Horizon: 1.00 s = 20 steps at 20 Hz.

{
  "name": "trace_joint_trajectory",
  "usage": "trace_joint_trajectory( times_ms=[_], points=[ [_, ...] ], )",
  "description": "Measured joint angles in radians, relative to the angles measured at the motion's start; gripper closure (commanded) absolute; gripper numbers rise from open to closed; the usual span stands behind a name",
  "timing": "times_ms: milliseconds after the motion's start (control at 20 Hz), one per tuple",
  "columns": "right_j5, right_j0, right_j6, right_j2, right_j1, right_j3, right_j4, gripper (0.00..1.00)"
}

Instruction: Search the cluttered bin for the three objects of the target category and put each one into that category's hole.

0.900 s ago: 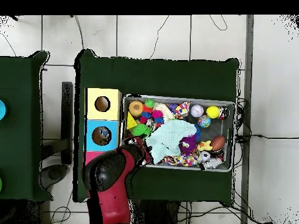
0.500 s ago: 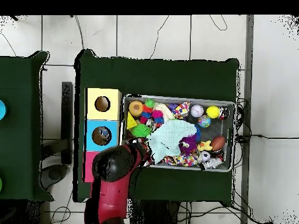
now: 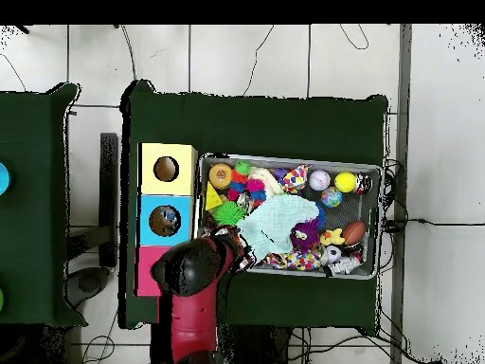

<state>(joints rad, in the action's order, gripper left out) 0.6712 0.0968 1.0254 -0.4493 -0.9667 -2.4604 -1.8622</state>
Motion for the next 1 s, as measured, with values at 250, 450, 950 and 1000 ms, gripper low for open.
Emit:
trace_joint_trajectory(
  times_ms=[250,450,950,1000],
  points=[
    [-0.011,0.033,0.000,0.024,0.058,0.000,0.217,0.00],
    [-0.020,0.077,0.000,0.059,0.123,0.000,0.421,0.00],
    [-0.021,0.180,0.000,0.191,0.310,0.002,0.792,0.00],
    [-0.021,0.191,0.000,0.204,0.325,0.004,0.826,0.00]
  ],
)
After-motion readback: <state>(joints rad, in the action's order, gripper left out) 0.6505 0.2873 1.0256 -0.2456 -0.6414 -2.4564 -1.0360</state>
